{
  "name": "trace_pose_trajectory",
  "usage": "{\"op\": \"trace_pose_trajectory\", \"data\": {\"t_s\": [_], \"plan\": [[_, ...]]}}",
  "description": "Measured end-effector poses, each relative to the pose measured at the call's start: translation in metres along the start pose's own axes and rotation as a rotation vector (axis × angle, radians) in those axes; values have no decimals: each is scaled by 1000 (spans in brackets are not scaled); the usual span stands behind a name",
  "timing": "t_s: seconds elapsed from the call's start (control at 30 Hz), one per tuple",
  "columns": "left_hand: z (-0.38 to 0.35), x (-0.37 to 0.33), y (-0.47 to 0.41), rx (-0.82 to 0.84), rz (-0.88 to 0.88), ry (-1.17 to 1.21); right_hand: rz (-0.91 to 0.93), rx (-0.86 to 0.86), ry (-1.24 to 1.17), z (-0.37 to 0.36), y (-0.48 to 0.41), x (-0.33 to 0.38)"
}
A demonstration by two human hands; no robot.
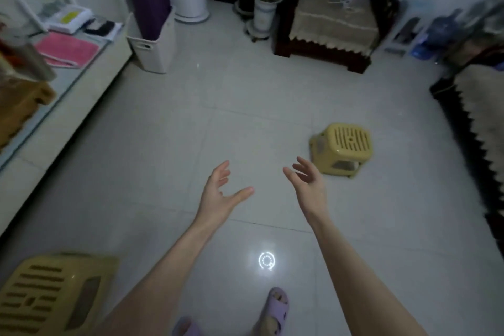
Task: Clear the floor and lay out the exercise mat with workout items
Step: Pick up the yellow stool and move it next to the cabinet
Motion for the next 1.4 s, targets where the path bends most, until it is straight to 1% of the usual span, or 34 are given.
{"op": "trace_pose_trajectory", "data": {"t_s": [0.1,0.17,0.23,0.3,0.47,0.6,0.73,0.87,0.9,0.97,1.07,1.23,1.4], "plan": [[-79,-9,-24,60,9,-21,0,-75,-34,84,-8,-8],[-115,-13,-35,78,9,-15,-1,-101,-35,123,-12,-13],[-176,-18,-53,112,23,-29,-2,-148,-54,188,-16,-21],[-204,-21,-62,136,21,-24,-2,-163,-60,219,-19,-23],[-310,-30,-98,237,48,-92,-5,-271,-114,326,-28,-36],[-371,-38,-133,290,43,-122,-15,-325,-133,383,-43,-47],[-421,-42,-171,344,40,-154,-32,-365,-139,431,-71,-56],[-469,-48,-225,371,38,-171,-62,-394,-139,482,-118,-65],[-488,-47,-252,374,56,-170,-78,-410,-143,504,-141,-69],[-497,-52,-267,373,54,-167,-81,-402,-153,514,-155,-69],[-526,-64,-317,354,64,-186,-100,-407,-145,551,-201,-70],[-555,-79,-376,316,78,-174,-140,-371,-128,588,-263,-70],[-577,-78,-425,252,111,-150,-169,-294,-106,617,-327,-77]]}}
Point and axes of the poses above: each hand's wrist, its own y-axis away from the middle knuckle, its own z-axis out of the back of the hand, x = y × z, the point moved 10 cm from there along -y, towards the middle knuckle, and after that the axes turned 13 degrees about x, right-handed, at the moved point
